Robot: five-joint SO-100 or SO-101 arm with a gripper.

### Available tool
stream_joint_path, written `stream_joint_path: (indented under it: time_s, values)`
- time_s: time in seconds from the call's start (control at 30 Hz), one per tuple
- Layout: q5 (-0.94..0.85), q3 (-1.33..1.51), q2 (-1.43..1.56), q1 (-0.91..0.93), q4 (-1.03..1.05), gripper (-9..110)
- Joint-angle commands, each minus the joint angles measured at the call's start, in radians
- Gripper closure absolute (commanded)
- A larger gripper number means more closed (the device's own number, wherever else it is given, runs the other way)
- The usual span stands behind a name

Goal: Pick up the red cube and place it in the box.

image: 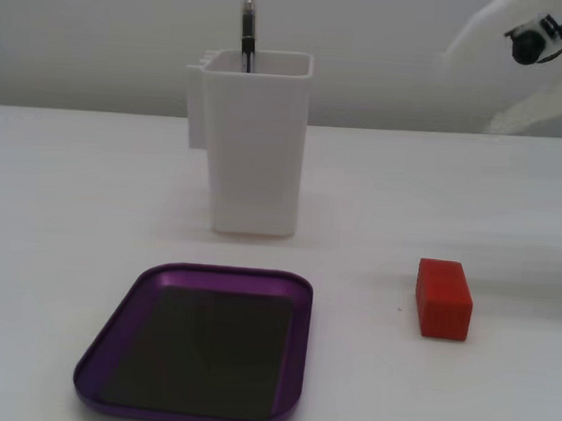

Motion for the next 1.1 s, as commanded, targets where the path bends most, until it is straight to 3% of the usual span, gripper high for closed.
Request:
stream_joint_path:
  time_s: [0.0, 0.2, 0.33, 0.6, 1.07]
  values:
    - [0.002, -0.301, -0.321, -0.005, 0.114, 84]
    - [0.003, -0.680, -0.695, -0.046, 0.339, 84]
    - [0.003, -0.775, -0.801, -0.133, 0.399, 84]
    - [0.074, -0.779, -0.882, -0.233, 0.379, 74]
    - [0.106, -0.600, -0.996, -0.241, 0.158, 74]
